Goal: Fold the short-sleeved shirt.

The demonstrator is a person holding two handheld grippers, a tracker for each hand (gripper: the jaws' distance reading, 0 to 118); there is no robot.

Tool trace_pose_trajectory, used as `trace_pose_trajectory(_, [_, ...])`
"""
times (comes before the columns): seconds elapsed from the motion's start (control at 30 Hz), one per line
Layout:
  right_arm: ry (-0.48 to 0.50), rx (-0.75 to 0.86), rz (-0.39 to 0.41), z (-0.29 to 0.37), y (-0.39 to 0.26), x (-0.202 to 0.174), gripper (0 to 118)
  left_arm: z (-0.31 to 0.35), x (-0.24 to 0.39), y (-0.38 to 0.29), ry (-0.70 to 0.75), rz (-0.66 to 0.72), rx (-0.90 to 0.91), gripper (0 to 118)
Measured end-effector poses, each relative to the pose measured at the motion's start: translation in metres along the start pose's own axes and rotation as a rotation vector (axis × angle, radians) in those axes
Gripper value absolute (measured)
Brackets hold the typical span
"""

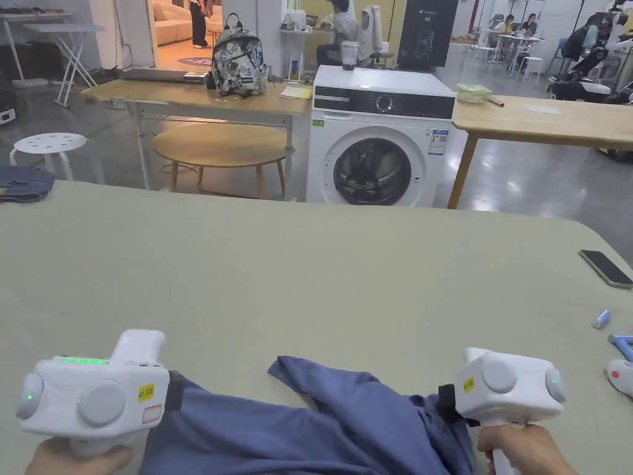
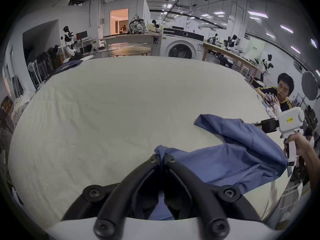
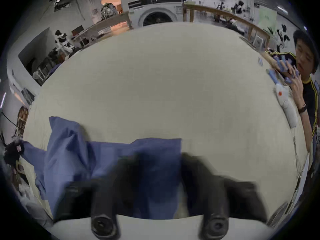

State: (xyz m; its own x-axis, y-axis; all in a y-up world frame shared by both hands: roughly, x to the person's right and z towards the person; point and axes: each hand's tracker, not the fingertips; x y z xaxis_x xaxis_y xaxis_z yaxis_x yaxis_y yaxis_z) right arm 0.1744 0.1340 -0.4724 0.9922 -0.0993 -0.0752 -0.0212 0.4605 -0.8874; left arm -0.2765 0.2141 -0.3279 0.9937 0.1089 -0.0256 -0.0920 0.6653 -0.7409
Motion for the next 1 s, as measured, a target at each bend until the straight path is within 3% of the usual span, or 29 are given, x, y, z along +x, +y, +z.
trace_pose_trajectory(0.13, [0.005,0.051,0.003,0.015,-0.010,-0.005,2,-0.001,-0.005,-0.003,0.008,0.003,-0.010,0])
trace_pose_trajectory(0.37, [0.013,0.295,-0.011,0.080,-0.015,0.004,0,0.024,-0.012,0.004,0.013,0.011,0.039,0])
trace_pose_trajectory(0.53, [-0.043,0.480,0.045,0.136,-0.010,0.013,0,0.071,-0.018,0.022,0.031,0.006,0.142,0])
trace_pose_trajectory(0.73, [-0.088,0.662,0.055,0.208,0.005,0.015,0,0.133,-0.032,0.054,0.072,0.003,0.257,0])
trace_pose_trajectory(1.0, [-0.170,0.801,0.077,0.291,0.038,0.011,0,0.201,-0.067,0.107,0.161,0.077,0.385,0])
